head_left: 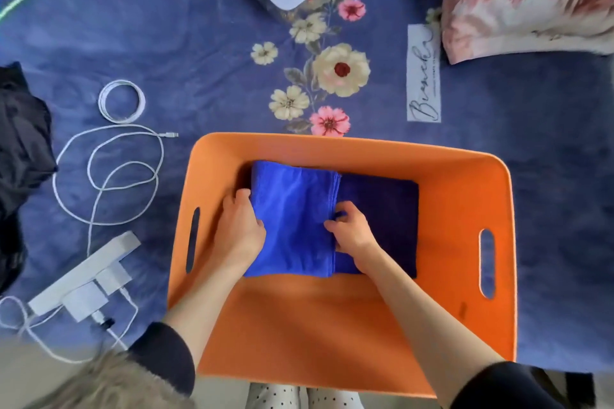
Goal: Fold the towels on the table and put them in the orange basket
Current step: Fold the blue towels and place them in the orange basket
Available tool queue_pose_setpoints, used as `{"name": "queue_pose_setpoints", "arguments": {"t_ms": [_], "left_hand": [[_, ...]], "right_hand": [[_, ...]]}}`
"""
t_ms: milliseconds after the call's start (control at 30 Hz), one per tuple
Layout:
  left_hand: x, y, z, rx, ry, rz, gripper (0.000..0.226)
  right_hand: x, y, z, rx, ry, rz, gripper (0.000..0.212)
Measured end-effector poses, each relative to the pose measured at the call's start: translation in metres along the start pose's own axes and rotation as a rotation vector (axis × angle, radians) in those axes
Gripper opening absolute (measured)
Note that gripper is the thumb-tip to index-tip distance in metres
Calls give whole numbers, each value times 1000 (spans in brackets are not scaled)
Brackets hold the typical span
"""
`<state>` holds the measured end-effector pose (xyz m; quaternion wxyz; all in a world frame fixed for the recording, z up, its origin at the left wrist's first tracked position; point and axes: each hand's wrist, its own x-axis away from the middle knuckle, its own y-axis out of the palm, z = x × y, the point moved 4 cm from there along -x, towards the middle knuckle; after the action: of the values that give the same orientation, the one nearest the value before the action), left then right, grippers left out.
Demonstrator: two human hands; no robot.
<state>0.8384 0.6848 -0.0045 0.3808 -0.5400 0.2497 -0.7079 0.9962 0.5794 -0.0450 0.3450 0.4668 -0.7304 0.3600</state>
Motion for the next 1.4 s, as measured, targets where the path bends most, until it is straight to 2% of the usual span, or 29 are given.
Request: {"name": "queue_pose_setpoints", "arguments": {"t_ms": [133, 267, 333, 433, 533, 667, 1000, 1100, 1233, 1400], "left_hand": [[1, -3, 5, -125, 61, 123, 53], [11, 7, 3, -285, 215, 113, 72], [15, 23, 1, -472, 352, 3, 85], [11, 37, -3, -720, 441, -121, 109], [-5, 39, -5, -844, 443, -135, 130], [-23, 47, -14, -933, 418, -142, 139], [-30, 49, -9, -893, 399, -215, 137], [-16, 32, -3, -750, 406, -273, 118], [22, 1, 16, -526, 483, -259, 87], [72, -51, 59, -350, 623, -110, 64]], "right_hand": [[-6, 4, 1, 36, -3, 20, 23], [0, -3, -1, 158, -118, 203, 35], [15, -2, -3, 359, -334, 283, 46], [32, 15, 0, 939, -697, 274, 75], [18, 19, 4, 1305, -752, 189, 103], [-20, 15, 8, 1399, -721, 39, 118], [-32, 15, 8, 1431, -717, 30, 113], [-9, 7, 2, 1338, -671, 3, 101], [39, -21, -11, 1219, -611, 88, 85], [109, -67, -43, 1101, -615, 300, 72]]}}
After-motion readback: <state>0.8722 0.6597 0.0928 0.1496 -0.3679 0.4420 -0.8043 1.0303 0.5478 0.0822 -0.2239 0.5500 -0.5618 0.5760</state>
